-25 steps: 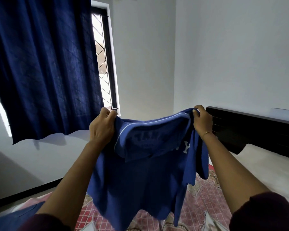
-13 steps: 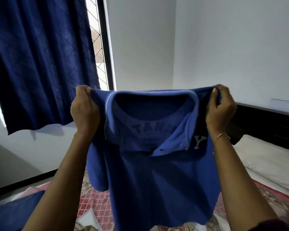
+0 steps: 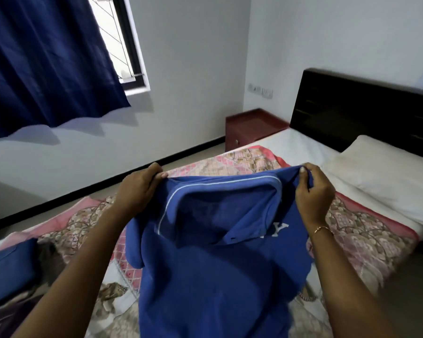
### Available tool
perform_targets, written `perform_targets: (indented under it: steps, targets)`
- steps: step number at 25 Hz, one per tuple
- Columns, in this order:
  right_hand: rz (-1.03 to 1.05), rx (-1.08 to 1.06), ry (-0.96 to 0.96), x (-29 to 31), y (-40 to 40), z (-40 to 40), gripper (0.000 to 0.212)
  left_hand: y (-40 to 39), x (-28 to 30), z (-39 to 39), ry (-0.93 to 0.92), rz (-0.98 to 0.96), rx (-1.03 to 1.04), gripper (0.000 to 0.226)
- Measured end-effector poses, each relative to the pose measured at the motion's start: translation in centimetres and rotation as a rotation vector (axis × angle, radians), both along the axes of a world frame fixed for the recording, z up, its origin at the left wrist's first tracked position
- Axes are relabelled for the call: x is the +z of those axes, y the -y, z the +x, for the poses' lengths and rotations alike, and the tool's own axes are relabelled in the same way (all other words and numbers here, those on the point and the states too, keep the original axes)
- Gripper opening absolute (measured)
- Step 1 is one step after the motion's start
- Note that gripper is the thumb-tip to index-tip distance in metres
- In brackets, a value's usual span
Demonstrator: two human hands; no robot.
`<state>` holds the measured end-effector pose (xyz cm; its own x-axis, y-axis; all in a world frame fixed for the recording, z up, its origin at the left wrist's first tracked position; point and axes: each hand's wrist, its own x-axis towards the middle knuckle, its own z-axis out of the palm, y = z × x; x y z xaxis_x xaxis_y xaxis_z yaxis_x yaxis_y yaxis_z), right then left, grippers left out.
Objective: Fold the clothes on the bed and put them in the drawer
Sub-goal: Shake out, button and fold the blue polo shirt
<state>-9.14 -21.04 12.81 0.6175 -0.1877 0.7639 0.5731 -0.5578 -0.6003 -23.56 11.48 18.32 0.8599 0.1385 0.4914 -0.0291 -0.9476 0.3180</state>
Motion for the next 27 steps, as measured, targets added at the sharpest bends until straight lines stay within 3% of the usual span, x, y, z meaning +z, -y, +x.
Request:
perform_targets:
  steps: [4,6,9,13,18,21,27]
  targets:
    - [-0.044,0.047,-0.218,-4.1,-0.6,6.8,0.018,-2.0,-4.2,8.3,-0.265,0.042,-0.143,0.064]
    - [-0.111,0.051,-0.337,-6.8,-1.8,11.5,0.017,-3.0,-7.7,13.6,-0.371,0.07,-0.036,0.046]
    - [-0.182,0.042,-0.446,-11.9,-4.2,20.2,0.019,-3.9,-14.4,22.5,-0.347,-0.012,0.165,0.023]
    - [-0.29,-0.003,-0.612,-20.5,-6.1,29.8,0.022,-3.6,-23.1,31.2,-0.333,-0.012,0.362,0.017]
    - [-0.556,0.038,-0.897,-31.2,-7.2,36.2,0.028,-3.0,-32.9,36.6,-0.465,-0.001,0.472,0.012]
    - [-0.722,-0.052,-0.865,-37.0,-7.4,37.6,0.029,-3.0,-38.7,39.4,-0.525,-0.04,0.459,0.017]
    - [-0.738,-0.135,-0.656,-41.2,-8.3,37.9,0.02,-3.7,-44.6,40.7,-0.568,0.012,0.434,0.043]
